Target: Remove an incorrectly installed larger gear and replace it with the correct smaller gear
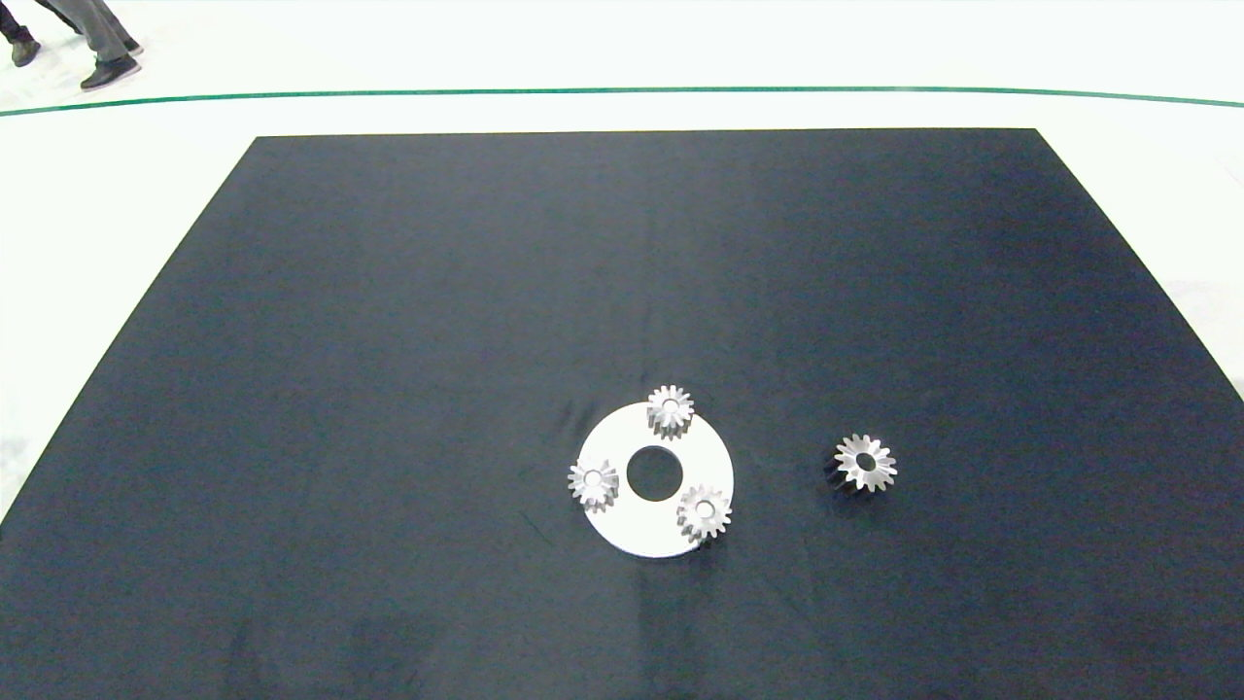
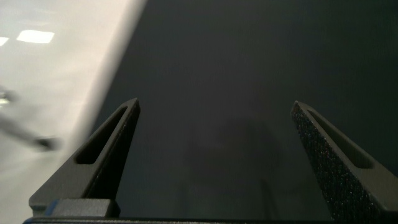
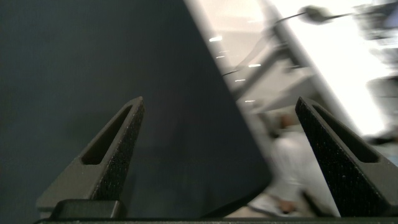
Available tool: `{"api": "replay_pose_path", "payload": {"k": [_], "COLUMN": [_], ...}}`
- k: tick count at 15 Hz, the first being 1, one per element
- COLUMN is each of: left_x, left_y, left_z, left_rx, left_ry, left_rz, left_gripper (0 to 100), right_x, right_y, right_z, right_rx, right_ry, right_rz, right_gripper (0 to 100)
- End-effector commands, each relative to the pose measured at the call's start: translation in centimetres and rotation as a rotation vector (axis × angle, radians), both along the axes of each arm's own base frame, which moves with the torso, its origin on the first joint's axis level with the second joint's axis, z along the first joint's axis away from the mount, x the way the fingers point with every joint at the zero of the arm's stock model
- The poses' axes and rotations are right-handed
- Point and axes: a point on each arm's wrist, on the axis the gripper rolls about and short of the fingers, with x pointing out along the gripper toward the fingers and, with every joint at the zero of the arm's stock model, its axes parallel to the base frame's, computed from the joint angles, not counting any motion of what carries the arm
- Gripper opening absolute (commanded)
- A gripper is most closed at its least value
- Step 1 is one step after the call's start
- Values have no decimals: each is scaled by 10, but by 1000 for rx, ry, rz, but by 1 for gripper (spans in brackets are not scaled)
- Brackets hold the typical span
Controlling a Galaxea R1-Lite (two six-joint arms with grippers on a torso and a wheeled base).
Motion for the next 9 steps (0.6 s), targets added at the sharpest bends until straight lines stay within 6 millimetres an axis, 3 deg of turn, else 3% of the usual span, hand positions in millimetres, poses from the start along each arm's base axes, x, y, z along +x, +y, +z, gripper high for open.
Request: {"api": "replay_pose_path", "payload": {"k": [1, 4, 9], "left_x": [7, 7, 7], "left_y": [-3, -3, -2], "left_z": [-22, -22, -22], "left_rx": [-80, -85, -92], "left_ry": [78, 79, 77], "left_rz": [-144, -139, -103], "left_gripper": [100, 100, 100], "right_x": [4, 4, 4], "right_y": [4, 9, 9], "right_z": [-20, -23, -23], "right_rx": [95, 257, 277], "right_ry": [-2, -5, -12], "right_rz": [224, 431, 438], "right_gripper": [100, 100, 100]}}
